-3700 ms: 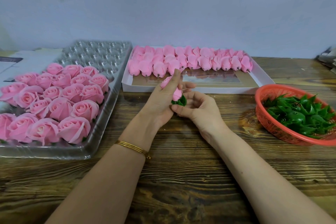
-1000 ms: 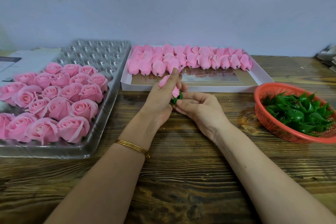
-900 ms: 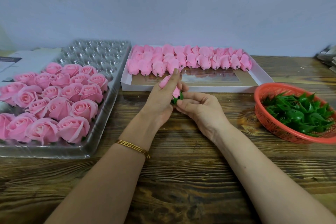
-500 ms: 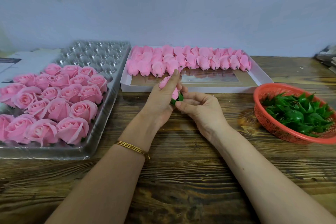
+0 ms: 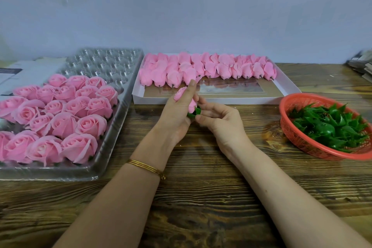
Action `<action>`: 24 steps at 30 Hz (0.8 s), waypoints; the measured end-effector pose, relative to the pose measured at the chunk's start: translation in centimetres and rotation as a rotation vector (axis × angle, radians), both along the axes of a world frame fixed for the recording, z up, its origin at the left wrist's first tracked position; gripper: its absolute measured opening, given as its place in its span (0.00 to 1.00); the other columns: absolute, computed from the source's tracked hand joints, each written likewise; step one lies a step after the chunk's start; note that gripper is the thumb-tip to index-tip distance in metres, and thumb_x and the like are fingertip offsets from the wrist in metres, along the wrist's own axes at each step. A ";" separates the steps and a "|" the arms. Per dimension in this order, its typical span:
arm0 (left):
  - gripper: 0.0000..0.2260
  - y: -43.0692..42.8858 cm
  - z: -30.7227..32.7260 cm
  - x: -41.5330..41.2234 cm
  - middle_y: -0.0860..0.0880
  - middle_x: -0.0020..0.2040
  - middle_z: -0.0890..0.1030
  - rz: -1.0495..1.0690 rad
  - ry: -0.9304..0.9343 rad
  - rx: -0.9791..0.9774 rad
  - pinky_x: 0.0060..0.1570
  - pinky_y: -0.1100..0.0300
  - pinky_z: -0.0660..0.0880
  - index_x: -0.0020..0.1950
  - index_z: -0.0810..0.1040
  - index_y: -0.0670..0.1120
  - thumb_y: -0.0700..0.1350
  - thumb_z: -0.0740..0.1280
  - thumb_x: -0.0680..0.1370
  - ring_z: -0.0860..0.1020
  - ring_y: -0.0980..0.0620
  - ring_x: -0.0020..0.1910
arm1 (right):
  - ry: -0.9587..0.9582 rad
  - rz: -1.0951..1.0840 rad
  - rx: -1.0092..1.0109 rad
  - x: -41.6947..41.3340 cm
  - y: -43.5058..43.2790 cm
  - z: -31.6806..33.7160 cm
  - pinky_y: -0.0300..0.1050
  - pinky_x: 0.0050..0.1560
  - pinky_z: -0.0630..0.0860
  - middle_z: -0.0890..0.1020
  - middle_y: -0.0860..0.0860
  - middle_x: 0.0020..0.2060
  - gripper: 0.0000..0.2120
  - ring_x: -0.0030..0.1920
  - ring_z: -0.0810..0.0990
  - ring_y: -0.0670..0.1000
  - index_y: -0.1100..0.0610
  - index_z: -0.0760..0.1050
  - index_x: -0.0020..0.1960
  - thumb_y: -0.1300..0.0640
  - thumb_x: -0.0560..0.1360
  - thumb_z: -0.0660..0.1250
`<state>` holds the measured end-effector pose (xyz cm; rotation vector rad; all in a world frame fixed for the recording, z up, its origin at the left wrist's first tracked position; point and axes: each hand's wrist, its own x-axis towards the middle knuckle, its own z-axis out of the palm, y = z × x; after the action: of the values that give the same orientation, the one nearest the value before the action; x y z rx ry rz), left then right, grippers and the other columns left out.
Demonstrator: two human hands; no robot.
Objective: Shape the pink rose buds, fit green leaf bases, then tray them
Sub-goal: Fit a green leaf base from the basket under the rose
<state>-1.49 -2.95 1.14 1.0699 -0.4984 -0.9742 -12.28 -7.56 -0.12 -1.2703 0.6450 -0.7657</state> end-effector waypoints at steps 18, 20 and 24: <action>0.20 -0.1 0.0 0.3 0.49 0.33 0.77 -0.029 0.040 0.002 0.46 0.56 0.75 0.32 0.69 0.45 0.55 0.64 0.80 0.77 0.52 0.38 | -0.142 0.073 0.289 -0.1 0.1 0.5 0.45 0.48 0.83 0.84 0.58 0.35 0.10 0.38 0.84 0.52 0.66 0.78 0.46 0.78 0.70 0.67; 0.20 0.0 0.1 0.2 0.48 0.33 0.76 -0.028 0.045 0.004 0.48 0.55 0.74 0.32 0.69 0.45 0.55 0.64 0.80 0.77 0.52 0.39 | -0.122 0.058 0.244 -0.1 0.2 0.4 0.47 0.52 0.82 0.84 0.59 0.38 0.10 0.41 0.84 0.54 0.66 0.79 0.47 0.77 0.69 0.69; 0.19 0.1 0.3 0.0 0.48 0.34 0.76 -0.017 0.024 0.014 0.48 0.56 0.74 0.34 0.69 0.45 0.53 0.63 0.81 0.77 0.52 0.40 | -0.062 0.000 0.130 0.0 0.3 0.3 0.49 0.55 0.81 0.84 0.60 0.42 0.12 0.46 0.83 0.56 0.65 0.80 0.47 0.77 0.67 0.71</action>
<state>-1.52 -2.87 1.45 1.0666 -0.4821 -1.0056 -12.28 -7.21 0.17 -1.1241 0.6339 -0.7489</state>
